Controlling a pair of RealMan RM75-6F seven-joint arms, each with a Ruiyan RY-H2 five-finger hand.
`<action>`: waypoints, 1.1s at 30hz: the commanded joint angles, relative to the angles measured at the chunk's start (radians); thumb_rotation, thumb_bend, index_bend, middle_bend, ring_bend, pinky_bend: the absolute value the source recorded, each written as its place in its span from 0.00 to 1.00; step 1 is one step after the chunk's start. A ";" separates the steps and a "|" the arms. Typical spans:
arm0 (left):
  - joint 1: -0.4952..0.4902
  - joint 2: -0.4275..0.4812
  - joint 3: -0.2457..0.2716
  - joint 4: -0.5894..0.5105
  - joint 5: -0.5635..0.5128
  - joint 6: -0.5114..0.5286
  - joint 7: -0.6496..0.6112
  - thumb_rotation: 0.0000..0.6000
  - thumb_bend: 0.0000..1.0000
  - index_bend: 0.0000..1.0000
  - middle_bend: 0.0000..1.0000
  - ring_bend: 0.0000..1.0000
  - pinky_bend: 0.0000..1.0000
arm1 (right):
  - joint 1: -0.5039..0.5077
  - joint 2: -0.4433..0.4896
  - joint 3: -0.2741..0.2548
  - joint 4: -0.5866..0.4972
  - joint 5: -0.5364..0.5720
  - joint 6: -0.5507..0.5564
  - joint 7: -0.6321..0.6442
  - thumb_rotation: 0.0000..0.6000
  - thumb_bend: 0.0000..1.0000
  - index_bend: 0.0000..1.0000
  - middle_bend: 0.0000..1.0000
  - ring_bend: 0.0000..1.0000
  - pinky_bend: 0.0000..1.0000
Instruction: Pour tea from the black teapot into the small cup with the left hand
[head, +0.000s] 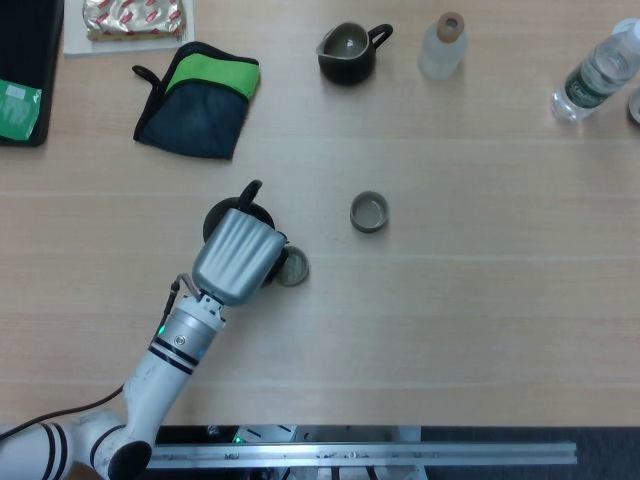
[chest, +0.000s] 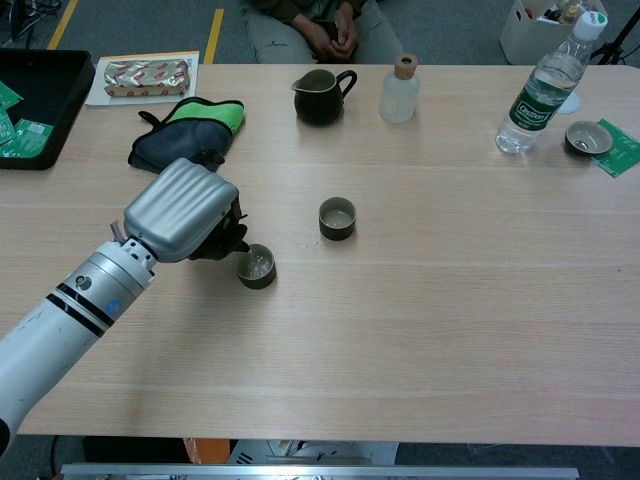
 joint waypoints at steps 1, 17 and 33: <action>0.000 0.007 -0.012 -0.008 -0.020 -0.015 -0.028 1.00 0.47 0.96 1.00 0.92 0.20 | 0.001 0.000 0.001 -0.002 0.000 0.000 -0.004 1.00 0.11 0.27 0.36 0.29 0.32; -0.011 0.084 -0.104 -0.101 -0.185 -0.104 -0.206 1.00 0.47 0.96 1.00 0.91 0.20 | 0.005 0.002 0.008 -0.019 0.012 -0.003 -0.026 1.00 0.11 0.27 0.36 0.29 0.32; -0.004 0.168 -0.159 -0.048 -0.310 -0.146 -0.409 1.00 0.47 0.95 1.00 0.89 0.20 | 0.009 0.000 0.008 -0.026 0.013 -0.006 -0.037 1.00 0.11 0.27 0.36 0.29 0.32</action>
